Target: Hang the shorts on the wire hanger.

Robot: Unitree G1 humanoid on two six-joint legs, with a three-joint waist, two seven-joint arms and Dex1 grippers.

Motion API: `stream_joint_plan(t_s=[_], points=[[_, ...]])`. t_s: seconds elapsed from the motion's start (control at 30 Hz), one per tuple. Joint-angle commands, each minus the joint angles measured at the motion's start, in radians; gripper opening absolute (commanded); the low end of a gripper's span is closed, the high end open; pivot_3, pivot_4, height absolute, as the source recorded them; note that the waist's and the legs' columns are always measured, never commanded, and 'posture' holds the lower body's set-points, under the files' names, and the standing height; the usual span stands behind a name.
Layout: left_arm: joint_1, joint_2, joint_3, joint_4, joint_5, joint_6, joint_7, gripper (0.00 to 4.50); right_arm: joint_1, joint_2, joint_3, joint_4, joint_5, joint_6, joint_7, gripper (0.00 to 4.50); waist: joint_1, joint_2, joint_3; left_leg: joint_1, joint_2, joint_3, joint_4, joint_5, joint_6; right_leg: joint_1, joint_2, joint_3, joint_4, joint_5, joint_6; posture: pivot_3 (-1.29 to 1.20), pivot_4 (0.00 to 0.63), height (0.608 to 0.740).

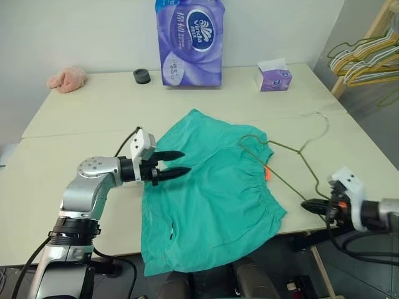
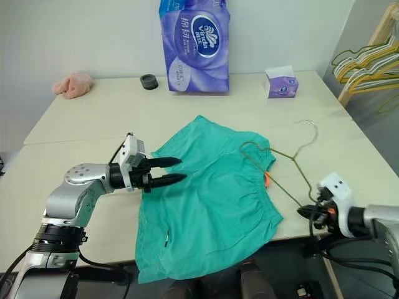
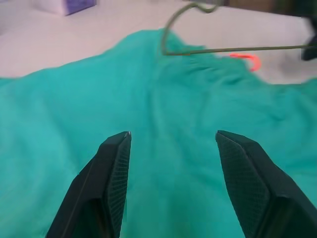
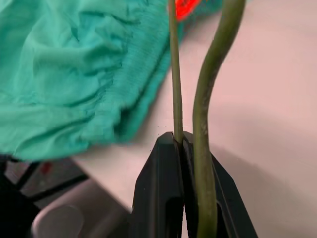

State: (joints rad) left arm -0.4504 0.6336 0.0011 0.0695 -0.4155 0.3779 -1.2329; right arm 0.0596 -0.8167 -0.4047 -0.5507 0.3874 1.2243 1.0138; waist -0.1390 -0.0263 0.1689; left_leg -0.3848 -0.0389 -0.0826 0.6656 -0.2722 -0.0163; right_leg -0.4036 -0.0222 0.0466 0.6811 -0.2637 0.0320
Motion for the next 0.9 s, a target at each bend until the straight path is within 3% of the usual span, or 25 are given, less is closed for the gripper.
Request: stream_joint_plan(t_s=[0.03,0.13,0.23,0.4,0.63,0.8,0.9], points=[[-0.028,0.006,-0.02,-0.026,-0.016,-0.022,-0.05,2.86,0.121,0.027,-0.184,-0.043,0.073,0.068,-0.005,0.0,-0.003,0.0,0.0,0.0,0.0,0.0,0.0,0.0,0.0,0.001,0.0,0.0,0.0,0.0,0.0,-0.29,0.143,0.74],[-0.05,-0.008,-0.033,-0.008,-0.015,-0.029,-0.059,2.86,0.24,0.063,-0.273,-0.067,0.127,0.112,-0.009,0.0,-0.005,0.0,0.0,0.001,0.001,0.002,0.0,0.001,0.001,0.001,0.001,0.001,0.0,0.0,0.0,-0.3,0.144,0.74],[-0.062,-0.015,-0.042,0.01,-0.006,-0.049,-0.063,2.86,0.273,0.081,-0.281,-0.081,0.168,0.127,-0.032,0.0,-0.019,0.001,-0.001,0.002,0.001,0.003,0.0,0.002,0.003,0.001,0.002,0.003,0.0,-0.002,0.005,-0.31,0.147,0.74],[-0.078,-0.02,-0.053,0.035,0.007,-0.075,-0.071,2.86,0.234,0.094,-0.24,-0.076,0.232,0.147,-0.082,0.0,-0.034,0.001,-0.001,0.003,0.001,0.004,-0.001,0.002,0.003,0.002,0.002,0.003,0.0,-0.003,0.005,-0.31,0.147,0.74],[-0.075,-0.014,-0.044,0.049,0.03,-0.104,-0.048,2.86,0.103,0.075,-0.088,0.039,0.244,0.15,-0.161,0.0,-0.042,0.001,-0.001,0.002,0.001,0.003,-0.001,0.002,0.003,0.002,0.002,0.003,-0.001,-0.003,0.005,-0.29,0.145,0.74],[-0.053,0.004,-0.025,0.04,0.032,-0.109,-0.027,2.86,0.083,0.045,-0.075,0.055,0.282,0.157,-0.164,0.0,-0.033,0.001,-0.001,0.002,0.0,0.002,-0.001,0.002,0.003,0.002,0.002,0.003,-0.001,-0.002,0.005,-0.27,0.144,0.74],[-0.042,0.014,-0.016,0.037,0.029,-0.112,-0.015,2.86,0.084,0.04,-0.13,0.065,0.324,0.184,-0.164,0.0,-0.03,0.001,-0.001,0.002,0.0,0.002,-0.001,0.002,0.003,0.002,0.002,0.003,-0.001,-0.003,0.005,-0.26,0.144,0.74]])
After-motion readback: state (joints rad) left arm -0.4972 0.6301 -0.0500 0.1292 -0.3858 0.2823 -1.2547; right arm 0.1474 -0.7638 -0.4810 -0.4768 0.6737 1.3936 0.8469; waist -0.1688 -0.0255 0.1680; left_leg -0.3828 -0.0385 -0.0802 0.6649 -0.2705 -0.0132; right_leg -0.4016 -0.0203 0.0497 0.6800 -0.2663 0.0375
